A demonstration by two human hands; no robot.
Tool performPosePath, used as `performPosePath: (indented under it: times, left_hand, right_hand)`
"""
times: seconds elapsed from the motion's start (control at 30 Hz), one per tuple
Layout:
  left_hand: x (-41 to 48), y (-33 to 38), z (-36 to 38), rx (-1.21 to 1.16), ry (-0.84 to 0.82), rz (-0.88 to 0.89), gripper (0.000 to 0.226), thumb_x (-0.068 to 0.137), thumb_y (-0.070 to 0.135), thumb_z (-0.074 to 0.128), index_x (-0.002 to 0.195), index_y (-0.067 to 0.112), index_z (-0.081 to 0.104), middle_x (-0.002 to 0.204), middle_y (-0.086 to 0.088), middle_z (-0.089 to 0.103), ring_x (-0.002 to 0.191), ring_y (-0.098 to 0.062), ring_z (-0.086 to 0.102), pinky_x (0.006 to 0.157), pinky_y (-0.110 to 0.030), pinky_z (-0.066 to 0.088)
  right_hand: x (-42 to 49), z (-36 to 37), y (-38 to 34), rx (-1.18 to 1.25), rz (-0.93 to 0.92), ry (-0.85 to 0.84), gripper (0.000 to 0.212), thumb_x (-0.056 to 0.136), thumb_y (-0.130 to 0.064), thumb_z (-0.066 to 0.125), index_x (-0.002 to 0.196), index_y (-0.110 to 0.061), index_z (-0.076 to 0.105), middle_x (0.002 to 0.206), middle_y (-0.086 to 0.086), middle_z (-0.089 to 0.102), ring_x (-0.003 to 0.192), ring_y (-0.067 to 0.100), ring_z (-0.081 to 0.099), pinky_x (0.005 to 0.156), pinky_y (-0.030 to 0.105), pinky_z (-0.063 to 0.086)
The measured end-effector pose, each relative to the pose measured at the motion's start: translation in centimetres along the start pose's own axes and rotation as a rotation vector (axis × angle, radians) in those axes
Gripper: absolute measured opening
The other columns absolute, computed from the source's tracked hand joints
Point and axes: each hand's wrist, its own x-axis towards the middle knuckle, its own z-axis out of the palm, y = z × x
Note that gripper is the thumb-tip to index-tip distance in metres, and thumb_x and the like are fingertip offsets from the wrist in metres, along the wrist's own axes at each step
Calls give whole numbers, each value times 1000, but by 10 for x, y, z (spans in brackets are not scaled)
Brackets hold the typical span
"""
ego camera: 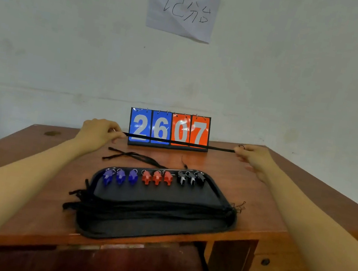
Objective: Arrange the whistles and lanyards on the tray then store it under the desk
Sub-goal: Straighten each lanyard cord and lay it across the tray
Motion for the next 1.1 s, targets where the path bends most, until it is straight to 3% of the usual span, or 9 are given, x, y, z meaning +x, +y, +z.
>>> performPosePath:
  times: [0.03,0.13,0.3,0.47,0.67,0.83,1.0,1.1]
  left_hand:
    - [-12,-5,-3,-6,-34,-8,22,90,37,56,97,21,69,79,2,69,87,-20,62,85,-35,43]
    - [-47,-16,-7,-38,-169,-28,27,93,31,53,111,18,67,99,-1,71,100,-20,62,94,-38,45]
    - [-88,-22,-6,-96,-216,-44,16,89,37,56,95,24,64,90,4,68,94,-18,62,91,-40,49]
    - [-112,-24,3,-69,-215,-104,19,85,44,61,89,27,68,96,2,70,94,-20,63,89,-42,51]
    - [-121,-22,8,47,-241,-100,20,91,43,51,98,34,67,112,7,66,111,-20,55,102,-41,32]
    - [-126,-20,11,86,-252,-109,20,88,42,56,90,31,73,100,9,65,107,-19,53,96,-41,26]
    - [-129,-18,9,128,-206,-106,13,87,37,60,87,30,71,119,5,60,117,-22,47,103,-45,25]
    - [-129,-20,10,161,-216,-53,18,87,40,58,102,33,66,128,2,56,124,-22,43,106,-47,21]
  right_hand:
    - [-8,0,2,-16,7,-5,7,88,-20,64,84,-14,64,90,2,64,89,16,55,83,29,39]
    - [-28,3,10,-152,-14,-11,22,90,-16,61,106,-1,66,98,10,63,81,15,56,62,17,37]
    - [-54,5,20,-420,-28,23,24,89,-21,63,102,-2,70,108,13,67,103,27,60,81,32,44]
    - [-73,8,29,-591,-22,1,23,88,-22,63,99,-2,71,104,16,69,66,16,51,62,28,42]
    - [-78,7,42,-741,-14,-8,20,90,-24,61,78,-9,63,100,18,70,75,21,55,78,37,51]
    - [-80,9,46,-737,-28,-75,26,90,-20,60,94,5,68,104,19,69,78,21,52,70,31,41]
    - [-80,12,48,-727,-59,-118,24,90,-18,60,102,1,68,114,16,66,90,22,56,81,30,44]
    - [-79,11,50,-742,-89,-141,27,89,-17,60,113,-6,64,121,13,63,106,25,57,91,32,44]
